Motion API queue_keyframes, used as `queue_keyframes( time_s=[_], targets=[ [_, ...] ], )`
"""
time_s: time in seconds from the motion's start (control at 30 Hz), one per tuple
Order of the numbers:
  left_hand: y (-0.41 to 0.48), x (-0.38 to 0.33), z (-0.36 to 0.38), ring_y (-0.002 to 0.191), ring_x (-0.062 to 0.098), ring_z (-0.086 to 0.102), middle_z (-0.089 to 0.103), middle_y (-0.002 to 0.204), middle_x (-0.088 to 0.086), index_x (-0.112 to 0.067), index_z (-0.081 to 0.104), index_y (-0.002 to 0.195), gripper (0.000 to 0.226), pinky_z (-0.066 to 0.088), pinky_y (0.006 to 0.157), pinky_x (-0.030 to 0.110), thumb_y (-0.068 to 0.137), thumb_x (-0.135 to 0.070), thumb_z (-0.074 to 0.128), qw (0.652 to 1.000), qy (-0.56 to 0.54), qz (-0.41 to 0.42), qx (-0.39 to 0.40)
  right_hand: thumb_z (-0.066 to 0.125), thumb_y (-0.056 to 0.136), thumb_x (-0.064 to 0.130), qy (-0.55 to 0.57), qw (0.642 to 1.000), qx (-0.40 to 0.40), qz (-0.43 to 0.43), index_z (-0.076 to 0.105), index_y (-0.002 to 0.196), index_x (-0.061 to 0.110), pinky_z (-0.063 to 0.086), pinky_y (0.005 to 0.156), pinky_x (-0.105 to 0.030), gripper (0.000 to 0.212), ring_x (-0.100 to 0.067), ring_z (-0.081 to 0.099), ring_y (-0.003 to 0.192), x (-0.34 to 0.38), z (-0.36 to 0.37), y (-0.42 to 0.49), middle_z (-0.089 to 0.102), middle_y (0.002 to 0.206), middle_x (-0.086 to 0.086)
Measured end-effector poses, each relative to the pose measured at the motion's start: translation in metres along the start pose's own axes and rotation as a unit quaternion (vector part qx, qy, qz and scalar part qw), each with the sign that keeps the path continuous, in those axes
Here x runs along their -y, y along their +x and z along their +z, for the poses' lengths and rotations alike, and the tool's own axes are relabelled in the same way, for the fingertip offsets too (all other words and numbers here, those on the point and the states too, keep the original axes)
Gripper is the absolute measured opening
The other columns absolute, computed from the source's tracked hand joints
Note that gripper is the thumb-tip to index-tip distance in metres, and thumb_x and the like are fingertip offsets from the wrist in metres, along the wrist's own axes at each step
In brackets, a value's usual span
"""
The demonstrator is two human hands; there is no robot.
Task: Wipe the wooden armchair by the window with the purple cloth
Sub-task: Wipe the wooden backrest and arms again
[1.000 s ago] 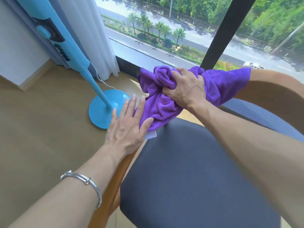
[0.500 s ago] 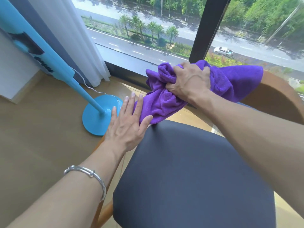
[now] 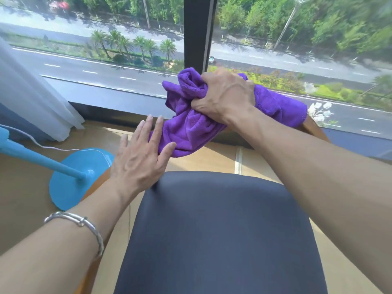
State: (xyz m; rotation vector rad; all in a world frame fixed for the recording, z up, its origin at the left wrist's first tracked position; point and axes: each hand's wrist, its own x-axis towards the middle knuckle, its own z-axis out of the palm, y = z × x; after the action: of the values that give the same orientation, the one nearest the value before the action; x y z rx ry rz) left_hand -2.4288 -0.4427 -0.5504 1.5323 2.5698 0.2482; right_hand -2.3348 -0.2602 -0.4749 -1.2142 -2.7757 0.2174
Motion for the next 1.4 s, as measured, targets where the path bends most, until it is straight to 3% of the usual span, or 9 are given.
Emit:
queue_keyframes(
  time_s=[0.17, 0.3, 0.4, 0.57, 0.67, 0.77, 1.1, 1.4],
  targets=[
    [0.024, -0.035, 0.005, 0.144, 0.019, 0.01, 0.01, 0.158, 0.004, -0.027, -0.002, 0.149, 0.081, 0.018, 0.11, 0.053, 0.079, -0.067, -0.003, 1.0, -0.005, 0.021, 0.007, 0.055, 0.076, 0.049, 0.069, 0.995, -0.011, 0.067, 0.061, 0.106, 0.029, 0.042, 0.089, -0.038, 0.037, -0.032, 0.057, 0.105, -0.043, -0.021, 0.0, 0.058, 0.109, -0.006],
    [0.052, -0.073, 0.005, 0.143, 0.024, 0.015, 0.013, 0.157, 0.005, -0.028, 0.003, 0.149, 0.078, 0.02, 0.109, 0.055, 0.082, -0.067, 0.005, 0.997, -0.069, 0.006, -0.019, 0.053, 0.076, 0.05, 0.135, 0.984, -0.041, 0.105, 0.061, 0.101, 0.027, 0.042, 0.085, -0.034, 0.035, -0.028, 0.055, 0.098, -0.082, -0.023, -0.017, 0.052, 0.096, -0.001],
    [0.071, -0.094, 0.001, 0.143, 0.028, 0.012, 0.01, 0.157, 0.004, -0.03, 0.008, 0.149, 0.086, 0.024, 0.106, 0.059, 0.077, -0.07, -0.015, 0.997, -0.035, 0.066, -0.017, 0.053, 0.078, 0.049, 0.175, 0.973, -0.069, 0.134, 0.058, 0.097, 0.025, 0.042, 0.083, -0.034, 0.031, -0.025, 0.052, 0.091, -0.106, -0.022, -0.032, 0.052, 0.094, 0.0],
    [0.085, -0.146, -0.009, 0.14, 0.028, 0.02, 0.025, 0.152, 0.001, -0.031, 0.015, 0.148, 0.067, 0.021, 0.108, 0.058, 0.087, -0.06, 0.012, 0.992, -0.031, 0.109, -0.05, 0.053, 0.082, 0.05, 0.225, 0.949, -0.086, 0.202, 0.059, 0.104, 0.022, 0.046, 0.087, -0.037, 0.036, -0.027, 0.056, 0.096, -0.147, -0.014, -0.062, 0.057, 0.101, -0.001],
    [0.089, -0.177, -0.012, 0.14, 0.027, 0.02, 0.03, 0.151, 0.0, -0.031, 0.023, 0.146, 0.068, 0.015, 0.108, 0.058, 0.086, -0.061, 0.009, 0.987, 0.026, 0.147, -0.061, 0.05, 0.078, 0.054, 0.247, 0.934, -0.097, 0.239, 0.061, 0.103, 0.025, 0.049, 0.087, -0.04, 0.04, -0.028, 0.058, 0.095, -0.168, -0.006, -0.085, 0.06, 0.098, -0.002],
    [0.091, -0.21, -0.01, 0.14, 0.028, 0.024, 0.036, 0.148, 0.003, -0.029, 0.028, 0.145, 0.072, 0.014, 0.107, 0.06, 0.085, -0.062, 0.005, 0.976, 0.086, 0.193, -0.054, 0.047, 0.076, 0.06, 0.24, 0.928, -0.088, 0.271, 0.061, 0.107, 0.024, 0.049, 0.088, -0.043, 0.049, -0.032, 0.06, 0.095, -0.187, -0.003, -0.104, 0.06, 0.099, -0.003],
    [0.077, -0.279, 0.015, 0.132, 0.033, 0.036, 0.053, 0.13, 0.008, -0.012, 0.037, 0.139, 0.071, 0.014, 0.104, 0.064, 0.088, -0.051, 0.006, 0.947, 0.184, 0.26, -0.031, 0.046, 0.088, 0.062, 0.16, 0.942, -0.033, 0.295, 0.057, 0.117, 0.027, 0.044, 0.091, -0.042, 0.047, -0.032, 0.057, 0.106, -0.223, -0.004, -0.141, 0.054, 0.115, -0.003],
    [0.042, -0.323, 0.048, 0.14, 0.033, 0.018, 0.041, 0.141, 0.003, -0.016, 0.033, 0.139, 0.077, -0.001, 0.108, 0.061, 0.082, -0.042, -0.013, 0.941, 0.188, 0.282, -0.019, 0.05, 0.087, 0.052, 0.125, 0.927, -0.037, 0.352, 0.054, 0.112, 0.021, 0.043, 0.092, -0.045, 0.04, -0.033, 0.054, 0.106, -0.24, -0.008, -0.188, 0.052, 0.115, -0.007]
  ],
)
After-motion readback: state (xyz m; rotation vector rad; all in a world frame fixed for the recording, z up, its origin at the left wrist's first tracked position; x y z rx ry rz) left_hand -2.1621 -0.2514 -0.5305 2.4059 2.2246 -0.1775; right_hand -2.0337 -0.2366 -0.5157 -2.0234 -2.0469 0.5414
